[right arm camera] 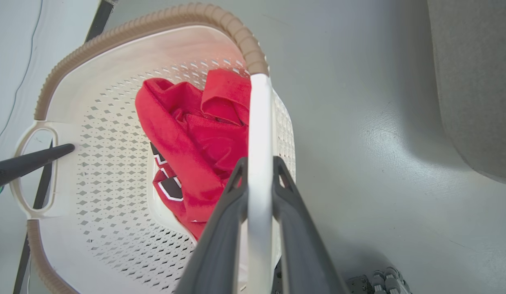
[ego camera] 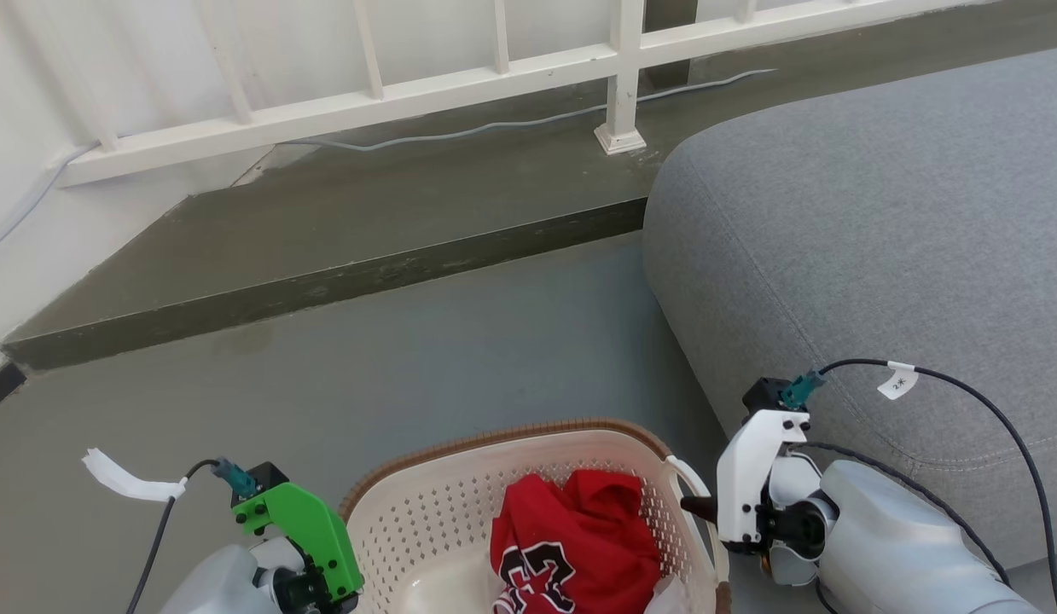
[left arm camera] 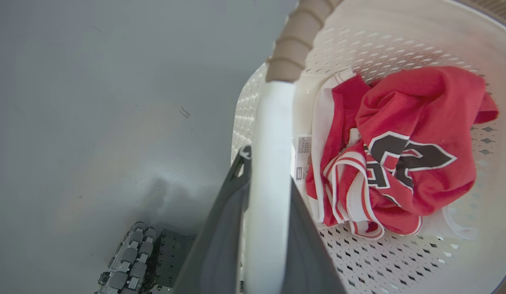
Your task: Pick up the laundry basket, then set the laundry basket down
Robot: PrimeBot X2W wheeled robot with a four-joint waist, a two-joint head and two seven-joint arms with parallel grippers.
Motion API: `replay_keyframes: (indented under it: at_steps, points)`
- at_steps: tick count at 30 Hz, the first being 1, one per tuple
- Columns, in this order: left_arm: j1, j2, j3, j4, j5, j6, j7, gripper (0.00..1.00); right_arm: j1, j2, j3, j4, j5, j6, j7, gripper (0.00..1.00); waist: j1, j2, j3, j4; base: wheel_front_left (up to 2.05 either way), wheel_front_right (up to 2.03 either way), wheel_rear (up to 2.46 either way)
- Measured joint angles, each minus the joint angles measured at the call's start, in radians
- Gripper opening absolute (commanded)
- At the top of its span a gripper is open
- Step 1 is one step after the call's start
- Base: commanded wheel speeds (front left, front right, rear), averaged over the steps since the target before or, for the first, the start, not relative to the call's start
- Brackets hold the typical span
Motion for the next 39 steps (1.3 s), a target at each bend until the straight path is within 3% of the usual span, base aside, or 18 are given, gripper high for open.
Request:
replay_keyframes:
  at_steps: [22, 39]
  points:
    - [0.001, 0.000, -0.008, -0.002, -0.005, 0.000, -0.001, 0.00, -0.003, -0.003, 0.016, 0.000, 0.008, 0.000, -0.015, 0.00, 0.0000, 0.0000, 0.010, 0.003, 0.00, 0.00, 0.00]
    - [-0.020, -0.001, -0.043, -0.050, 0.008, 0.011, -0.082, 0.00, -0.033, -0.020, 0.026, -0.010, 0.007, 0.000, -0.097, 0.00, 0.0000, 0.0000, 0.126, 0.002, 0.00, 0.00, 0.00]
